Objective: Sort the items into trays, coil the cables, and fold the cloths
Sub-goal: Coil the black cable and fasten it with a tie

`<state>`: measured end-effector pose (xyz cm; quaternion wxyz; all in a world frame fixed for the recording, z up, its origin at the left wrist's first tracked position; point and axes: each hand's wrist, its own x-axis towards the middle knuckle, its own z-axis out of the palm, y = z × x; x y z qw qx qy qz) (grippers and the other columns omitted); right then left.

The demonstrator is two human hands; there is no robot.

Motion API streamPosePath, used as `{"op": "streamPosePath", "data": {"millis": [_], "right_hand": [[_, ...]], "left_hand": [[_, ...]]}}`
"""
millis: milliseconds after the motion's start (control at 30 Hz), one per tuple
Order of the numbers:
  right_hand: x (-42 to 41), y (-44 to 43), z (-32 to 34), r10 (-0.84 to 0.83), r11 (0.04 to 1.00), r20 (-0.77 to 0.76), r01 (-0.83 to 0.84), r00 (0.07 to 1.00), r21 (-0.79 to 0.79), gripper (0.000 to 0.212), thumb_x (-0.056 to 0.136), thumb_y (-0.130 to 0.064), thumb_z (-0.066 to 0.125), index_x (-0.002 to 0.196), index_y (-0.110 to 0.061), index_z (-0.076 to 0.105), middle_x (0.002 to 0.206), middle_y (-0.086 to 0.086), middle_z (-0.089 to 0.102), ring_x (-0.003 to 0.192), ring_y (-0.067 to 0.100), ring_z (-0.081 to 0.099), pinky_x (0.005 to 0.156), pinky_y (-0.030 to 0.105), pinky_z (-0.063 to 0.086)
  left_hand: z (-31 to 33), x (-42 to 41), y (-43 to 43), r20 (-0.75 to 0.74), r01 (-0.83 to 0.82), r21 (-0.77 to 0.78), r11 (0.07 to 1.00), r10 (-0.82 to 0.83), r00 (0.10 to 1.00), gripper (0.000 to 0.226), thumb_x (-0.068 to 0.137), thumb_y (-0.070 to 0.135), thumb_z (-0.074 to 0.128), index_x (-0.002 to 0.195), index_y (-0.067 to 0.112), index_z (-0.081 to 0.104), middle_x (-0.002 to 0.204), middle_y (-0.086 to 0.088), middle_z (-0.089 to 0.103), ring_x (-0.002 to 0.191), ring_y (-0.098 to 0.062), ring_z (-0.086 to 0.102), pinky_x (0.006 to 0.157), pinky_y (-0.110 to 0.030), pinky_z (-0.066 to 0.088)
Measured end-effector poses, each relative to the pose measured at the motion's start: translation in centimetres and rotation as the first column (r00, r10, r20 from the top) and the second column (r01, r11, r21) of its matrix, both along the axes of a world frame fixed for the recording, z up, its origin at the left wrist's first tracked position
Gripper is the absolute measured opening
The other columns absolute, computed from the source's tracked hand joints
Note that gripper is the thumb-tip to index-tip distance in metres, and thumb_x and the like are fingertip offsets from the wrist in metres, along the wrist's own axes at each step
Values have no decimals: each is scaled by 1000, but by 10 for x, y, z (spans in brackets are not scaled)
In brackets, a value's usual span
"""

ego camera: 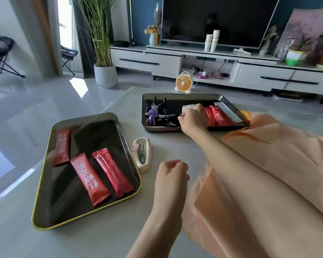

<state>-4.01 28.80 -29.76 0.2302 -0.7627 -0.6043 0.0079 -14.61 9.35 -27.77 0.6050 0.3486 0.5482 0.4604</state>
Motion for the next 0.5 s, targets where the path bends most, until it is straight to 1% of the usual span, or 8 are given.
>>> {"op": "streamPosePath", "data": {"millis": [33,100,200,267,333,400,433,500], "right_hand": [[0,-5,-1,22,1000,56,-23,998,3,29,94,-23,50,117,-7,61,132,15,40,116,30,45,89,31,38],[-3,-18,2,103,991,67,-108,992,82,30,95,-19,48,120,-7,60,129,16,45,119,31,42,97,34,35],[-23,-47,6,351,931,-64,-341,934,126,29,93,-9,45,116,-6,61,120,18,54,113,31,49,95,33,37],[-43,-67,5,484,874,-170,-483,859,49,33,92,-10,48,122,-7,58,123,18,53,115,29,49,96,28,34],[-60,-77,3,523,828,-191,-548,830,-115,46,92,-20,52,137,-12,44,137,17,44,128,30,39,103,28,27],[-72,-78,2,529,783,-166,-554,832,-283,62,92,-28,54,146,-16,27,148,14,32,135,32,27,108,33,22],[-76,-78,2,521,767,-163,-543,838,-340,65,92,-28,55,148,-15,23,150,14,29,135,34,25,109,35,22],[-80,-75,5,489,760,-203,-529,848,-378,62,92,-22,56,145,-7,26,145,18,35,133,35,30,108,35,27]], "left_hand": [[1,0,0,7,-8,0,1000,8,1000,9,87,16,51,79,13,50,85,-2,55,85,-18,57,80,-32,45],[2,3,0,47,-36,-7,999,37,998,10,90,12,48,86,17,56,88,0,60,87,-15,61,79,-28,48],[4,7,-2,105,-144,31,989,140,985,18,91,6,45,91,19,58,87,2,61,83,-11,62,74,-24,48],[3,6,-3,114,-243,60,968,235,965,22,89,4,43,89,19,58,83,2,62,81,-11,61,75,-26,47],[3,2,-2,147,-332,59,942,320,936,25,87,0,43,85,19,58,80,0,61,77,-13,58,71,-25,45],[4,-3,-1,205,-399,44,916,382,901,26,87,-3,42,83,18,57,81,-2,59,72,-13,55,65,-23,42],[5,-6,-1,228,-422,37,906,403,886,26,87,-4,41,83,17,57,81,-3,59,69,-12,55,62,-22,41],[7,-8,-2,235,-438,31,898,420,877,25,88,-3,41,87,16,58,77,0,59,65,-10,54,60,-21,41]]}}
